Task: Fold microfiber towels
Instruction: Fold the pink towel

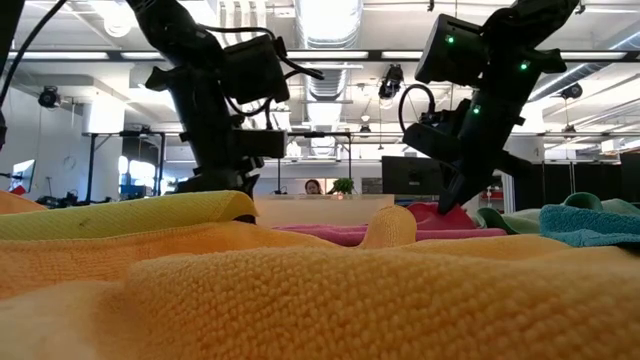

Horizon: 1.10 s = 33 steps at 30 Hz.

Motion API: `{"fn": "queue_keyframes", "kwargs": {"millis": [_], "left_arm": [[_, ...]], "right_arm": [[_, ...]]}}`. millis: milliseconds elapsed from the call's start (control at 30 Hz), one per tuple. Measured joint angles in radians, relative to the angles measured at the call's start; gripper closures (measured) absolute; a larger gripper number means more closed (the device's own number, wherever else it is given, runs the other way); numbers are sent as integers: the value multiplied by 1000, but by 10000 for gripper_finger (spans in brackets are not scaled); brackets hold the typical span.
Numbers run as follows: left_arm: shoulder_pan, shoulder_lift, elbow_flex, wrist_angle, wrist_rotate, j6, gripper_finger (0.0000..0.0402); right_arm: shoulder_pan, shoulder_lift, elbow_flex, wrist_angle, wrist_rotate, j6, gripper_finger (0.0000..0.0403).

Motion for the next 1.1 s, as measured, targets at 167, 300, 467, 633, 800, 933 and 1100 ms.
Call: {"fn": "queue_keyframes", "kwargs": {"millis": [167,300,467,633,800,933,1100], "left_arm": [[0,-2,8,0,16,-8,348],[0,-2,18,0,29,-8,349],[0,-3,34,1,55,-42,349],[0,-3,41,-31,56,-62,349],[0,-3,31,-34,57,-62,350],[0,-3,30,-34,54,-64,350],[0,-3,30,-34,51,-64,350]], "right_arm": [[0,0,0,-1,-31,-20,394],[0,0,0,-1,-54,-30,394],[0,0,0,-1,-55,-47,394],[0,0,0,-1,-55,-72,394],[0,0,0,-1,-79,-93,394],[0,0,0,-1,-81,-95,394],[0,0,0,-1,-82,-100,394]]}}
